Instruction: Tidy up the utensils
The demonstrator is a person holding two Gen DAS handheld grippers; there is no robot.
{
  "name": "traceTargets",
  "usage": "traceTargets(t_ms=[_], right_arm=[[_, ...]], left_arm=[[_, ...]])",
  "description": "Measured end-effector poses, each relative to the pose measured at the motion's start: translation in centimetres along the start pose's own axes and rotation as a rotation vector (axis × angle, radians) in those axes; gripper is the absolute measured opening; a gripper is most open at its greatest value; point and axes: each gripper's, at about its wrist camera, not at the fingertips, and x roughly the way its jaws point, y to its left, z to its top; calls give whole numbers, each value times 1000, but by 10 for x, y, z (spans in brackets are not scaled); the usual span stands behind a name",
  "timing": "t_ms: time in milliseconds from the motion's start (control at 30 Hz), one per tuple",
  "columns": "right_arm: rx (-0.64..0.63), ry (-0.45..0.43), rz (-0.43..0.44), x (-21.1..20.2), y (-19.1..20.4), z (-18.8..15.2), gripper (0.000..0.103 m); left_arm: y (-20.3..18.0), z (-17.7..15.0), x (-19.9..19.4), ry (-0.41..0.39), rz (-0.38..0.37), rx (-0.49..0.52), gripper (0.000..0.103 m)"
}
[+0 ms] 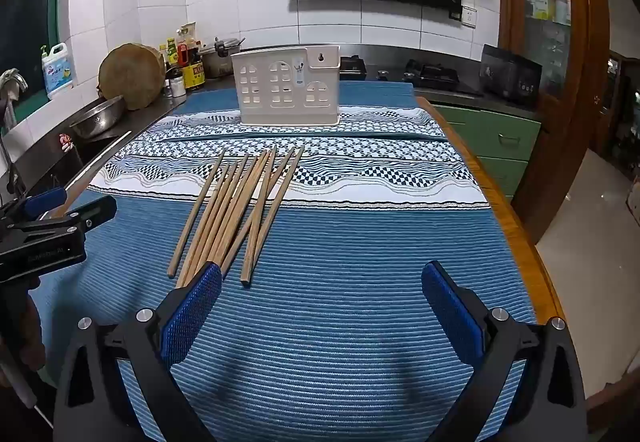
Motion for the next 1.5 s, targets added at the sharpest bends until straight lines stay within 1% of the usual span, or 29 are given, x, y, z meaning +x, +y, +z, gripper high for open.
traceTargets(t_ms=[533, 1067, 1500], right_arm=[[-7, 5, -6, 0, 3, 0, 97], [-11, -4, 0, -2, 4, 3, 97], [-12, -10, -2, -6, 4, 4, 97]], left_arm=[[-4, 0, 3, 4, 4, 1, 98], [3, 1, -6, -9, 11, 3, 98], [16, 3, -14, -17, 20, -11, 98]])
